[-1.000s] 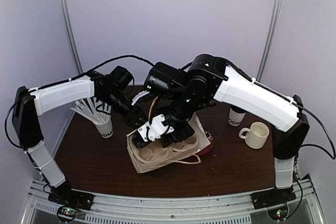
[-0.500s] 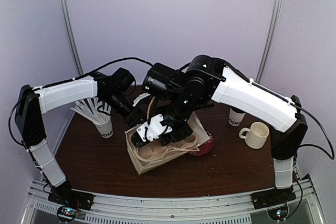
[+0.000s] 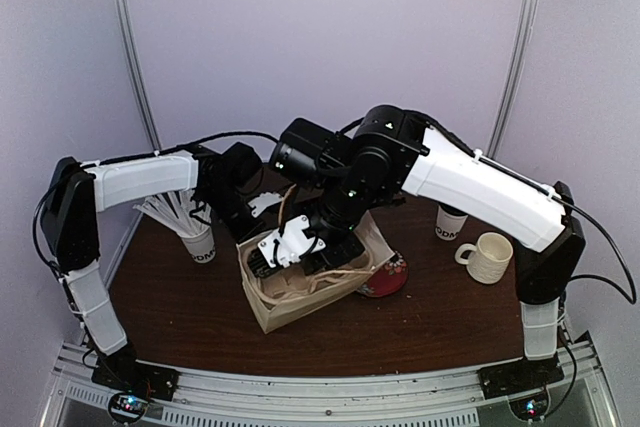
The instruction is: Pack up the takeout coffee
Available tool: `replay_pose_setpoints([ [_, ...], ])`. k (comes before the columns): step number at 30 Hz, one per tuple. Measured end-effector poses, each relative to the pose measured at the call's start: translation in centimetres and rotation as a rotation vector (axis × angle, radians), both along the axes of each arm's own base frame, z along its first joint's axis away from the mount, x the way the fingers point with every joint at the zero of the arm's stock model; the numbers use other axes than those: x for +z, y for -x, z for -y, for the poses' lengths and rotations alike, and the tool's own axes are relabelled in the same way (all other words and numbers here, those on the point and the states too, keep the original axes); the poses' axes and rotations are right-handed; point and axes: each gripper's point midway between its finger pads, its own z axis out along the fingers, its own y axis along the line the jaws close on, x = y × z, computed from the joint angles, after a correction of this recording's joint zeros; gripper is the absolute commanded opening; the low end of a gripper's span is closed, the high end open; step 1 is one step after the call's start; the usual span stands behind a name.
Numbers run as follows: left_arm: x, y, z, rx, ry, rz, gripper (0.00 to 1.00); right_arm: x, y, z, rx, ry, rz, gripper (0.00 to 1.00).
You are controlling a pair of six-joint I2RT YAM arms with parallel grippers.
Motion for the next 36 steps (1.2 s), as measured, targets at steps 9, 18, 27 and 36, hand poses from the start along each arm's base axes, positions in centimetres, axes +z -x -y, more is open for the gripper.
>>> replay_pose_setpoints([
  [9, -2.7, 3.9, 2.0, -0.128, -0.001, -0.143, 0.64, 0.0, 0.0, 0.0, 0.008, 0.000, 0.003, 0.24],
  [18, -0.8, 7.3, 4.8, -0.232, 0.164, -0.257, 0.63, -0.5, 1.4, 0.9, 0.073, 0.047, -0.036, 0.24],
  [27, -0.8, 7.4, 4.9, -0.251, 0.153, -0.238, 0.69, -1.7, 3.1, 2.6, 0.123, 0.140, -0.101, 0.24],
  [36, 3.3, 2.7, 2.3, -0.141, 0.197, -0.043, 0.69, -3.4, 3.3, 3.3, 0.134, 0.199, -0.118, 0.23],
])
